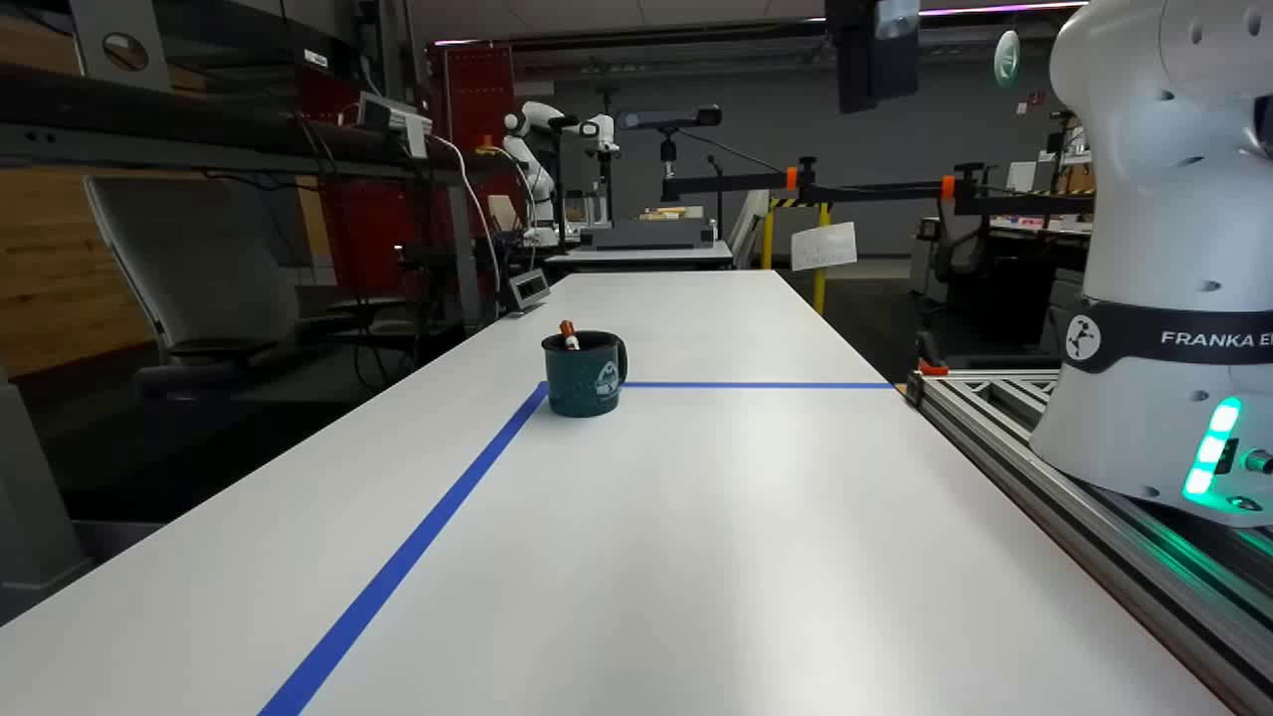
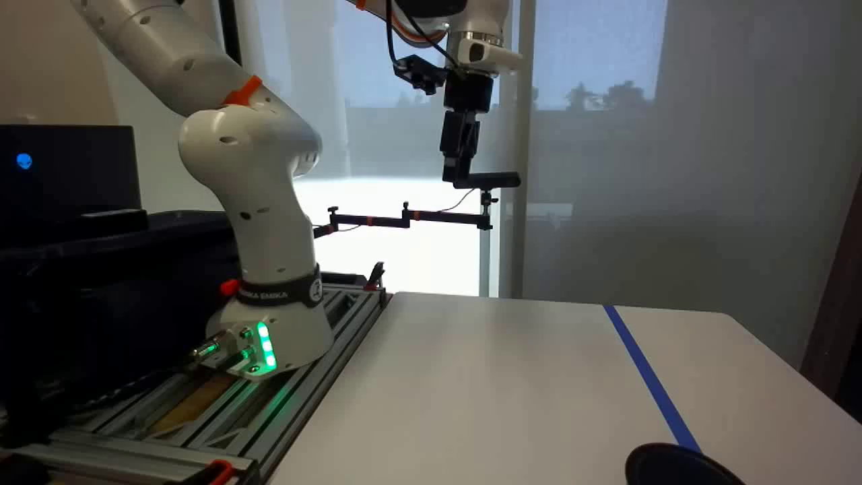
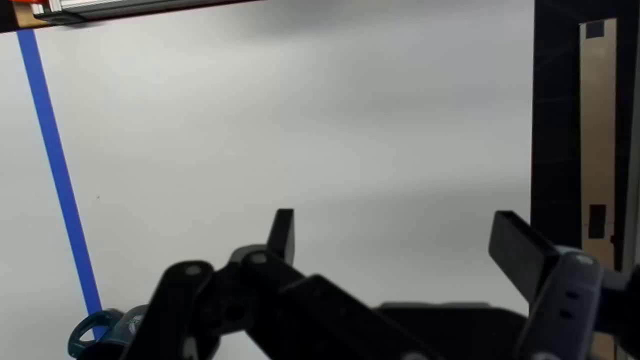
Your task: Take the marker out of the mug and place it to the left of the mug
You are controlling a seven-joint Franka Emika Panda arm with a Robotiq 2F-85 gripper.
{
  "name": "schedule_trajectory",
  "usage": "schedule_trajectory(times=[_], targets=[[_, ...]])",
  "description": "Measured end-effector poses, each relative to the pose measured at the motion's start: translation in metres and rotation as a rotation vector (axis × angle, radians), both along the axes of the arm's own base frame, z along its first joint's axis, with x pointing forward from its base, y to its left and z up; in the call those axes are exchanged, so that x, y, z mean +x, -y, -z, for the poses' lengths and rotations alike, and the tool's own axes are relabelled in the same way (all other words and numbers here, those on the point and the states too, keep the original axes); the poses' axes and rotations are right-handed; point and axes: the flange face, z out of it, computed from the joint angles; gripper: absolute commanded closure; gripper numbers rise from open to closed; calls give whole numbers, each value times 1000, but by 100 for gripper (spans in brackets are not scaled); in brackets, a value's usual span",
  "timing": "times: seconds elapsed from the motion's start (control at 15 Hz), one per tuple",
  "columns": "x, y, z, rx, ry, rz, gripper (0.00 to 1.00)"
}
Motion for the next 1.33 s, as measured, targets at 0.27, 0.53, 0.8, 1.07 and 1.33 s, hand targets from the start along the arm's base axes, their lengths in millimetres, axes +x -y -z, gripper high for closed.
schedule_trajectory(times=[0.27,0.53,0.8,1.07,1.33], targets=[[0,0,0,0,0,0,0],[0,0,0,0,0,0,0],[0,0,0,0,0,0,0],[3,-1,2,-9,17,16,0],[29,2,16,-25,123,145,0]])
